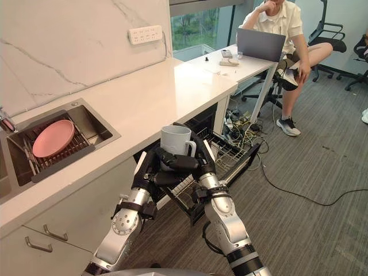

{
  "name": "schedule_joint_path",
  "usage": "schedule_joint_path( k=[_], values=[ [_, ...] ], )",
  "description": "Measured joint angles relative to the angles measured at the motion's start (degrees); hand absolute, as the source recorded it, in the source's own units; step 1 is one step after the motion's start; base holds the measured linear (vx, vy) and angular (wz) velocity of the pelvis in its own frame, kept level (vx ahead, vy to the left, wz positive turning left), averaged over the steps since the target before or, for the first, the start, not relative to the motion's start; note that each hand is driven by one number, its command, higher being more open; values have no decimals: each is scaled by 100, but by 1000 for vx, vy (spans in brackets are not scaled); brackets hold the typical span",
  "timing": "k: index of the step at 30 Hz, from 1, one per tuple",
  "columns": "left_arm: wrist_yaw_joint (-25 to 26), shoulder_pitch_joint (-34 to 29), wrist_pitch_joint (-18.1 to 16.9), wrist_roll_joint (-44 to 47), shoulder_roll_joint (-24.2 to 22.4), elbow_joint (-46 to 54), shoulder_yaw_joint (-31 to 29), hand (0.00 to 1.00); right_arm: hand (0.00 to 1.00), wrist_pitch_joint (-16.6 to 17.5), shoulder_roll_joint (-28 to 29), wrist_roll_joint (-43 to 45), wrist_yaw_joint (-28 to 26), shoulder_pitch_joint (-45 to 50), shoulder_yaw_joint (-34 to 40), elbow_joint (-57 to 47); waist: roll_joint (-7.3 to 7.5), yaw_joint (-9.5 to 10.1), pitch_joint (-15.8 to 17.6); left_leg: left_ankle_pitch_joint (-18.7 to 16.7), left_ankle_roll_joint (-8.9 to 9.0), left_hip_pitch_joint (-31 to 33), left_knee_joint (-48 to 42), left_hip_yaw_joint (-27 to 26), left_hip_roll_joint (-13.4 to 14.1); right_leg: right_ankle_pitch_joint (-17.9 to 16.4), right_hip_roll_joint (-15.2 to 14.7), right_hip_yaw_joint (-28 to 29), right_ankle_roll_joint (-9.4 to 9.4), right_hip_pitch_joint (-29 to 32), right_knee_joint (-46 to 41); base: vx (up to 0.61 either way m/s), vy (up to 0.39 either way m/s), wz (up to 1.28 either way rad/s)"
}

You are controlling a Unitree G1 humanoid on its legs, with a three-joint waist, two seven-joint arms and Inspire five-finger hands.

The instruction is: Walk over to the sink, pick up the cup, carry it to the dishwasher, place the cup inside the dishwasher, then close the dishwasher door

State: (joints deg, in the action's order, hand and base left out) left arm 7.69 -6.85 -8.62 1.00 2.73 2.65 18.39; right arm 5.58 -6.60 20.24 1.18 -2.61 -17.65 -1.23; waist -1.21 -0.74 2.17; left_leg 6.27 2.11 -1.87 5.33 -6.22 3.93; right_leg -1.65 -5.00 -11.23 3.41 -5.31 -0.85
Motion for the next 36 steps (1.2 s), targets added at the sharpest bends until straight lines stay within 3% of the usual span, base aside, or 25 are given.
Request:
schedule_joint_path(
  k=[9, 12, 17, 20, 23, 26, 29, 30, 36],
  values=[
    [79, -145, -171, -221, -284, 194, -128, 90, 30, 31, 515, -1329, 21, 217, 280, -479, 2, 0, 3, 5, 7, 60, 0, 66, 0, 0, 4, -70, 6, 4, 20, -2, -7, 4],
    [169, -475, -158, -212, -420, 71, -457, 90, 30, 147, 751, -1766, 337, 340, 803, -520, 5, 1, 12, 1, 9, 93, 0, 76, 0, -7, 0, -87, 15, 27, 23, -2, -5, 2],
    [489, -1055, -14, -189, -222, -310, -1267, 90, 30, 348, 510, -2526, 1053, 496, 1977, -706, 18, 3, 28, -1, 10, 186, 0, 93, -3, -11, -14, -129, 20, 94, 31, 0, -3, 3],
    [442, -1305, 33, -180, -168, -330, -1234, 90, 30, 348, 307, -3147, 1214, 711, 2033, -714, 20, 3, 31, 0, 11, 232, -1, 100, -6, -10, -17, -145, 20, 122, 45, 0, 0, 0],
    [230, -1300, 30, -120, -152, -396, -1063, 90, 30, 349, 289, -3165, 1145, 782, 1936, -632, 27, 22, 71, 3, 14, 279, -4, 116, -5, -10, -33, -173, 19, 152, 37, -5, -1, 4],
    [32, -1203, 18, 49, -152, -606, -922, 90, 30, 372, 123, -3095, 1045, 634, 1836, -313, 67, 73, 333, 31, 42, 407, -43, 153, 1, -11, -33, -214, 14, 288, -63, -66, 9, 7],
    [-52, -1036, 19, 247, -128, -788, -948, 90, 30, 353, -122, -2966, 1001, 72, 1837, 356, 67, 120, 781, 20, 44, 990, -431, 275, 29, -47, -43, -309, -34, 815, -434, -129, 27, 18],
    [-51, -909, 22, 328, -113, -874, -1060, 90, 30, 268, -295, -2867, 1001, -364, 1858, 806, 60, 170, 1138, 18, 42, 1389, -716, 413, 58, -127, -85, -384, -68, 1171, -772, -147, 13, 31],
    [15, -879, 26, 596, -104, -961, -1640, 90, 30, 64, -517, -2539, 1064, -951, 1915, 1178, 7, 495, 1666, -37, 14, 2180, -1236, 690, -6, -629, -331, -723, -152, 2021, -1922, -113, -16, 34]
  ],
)
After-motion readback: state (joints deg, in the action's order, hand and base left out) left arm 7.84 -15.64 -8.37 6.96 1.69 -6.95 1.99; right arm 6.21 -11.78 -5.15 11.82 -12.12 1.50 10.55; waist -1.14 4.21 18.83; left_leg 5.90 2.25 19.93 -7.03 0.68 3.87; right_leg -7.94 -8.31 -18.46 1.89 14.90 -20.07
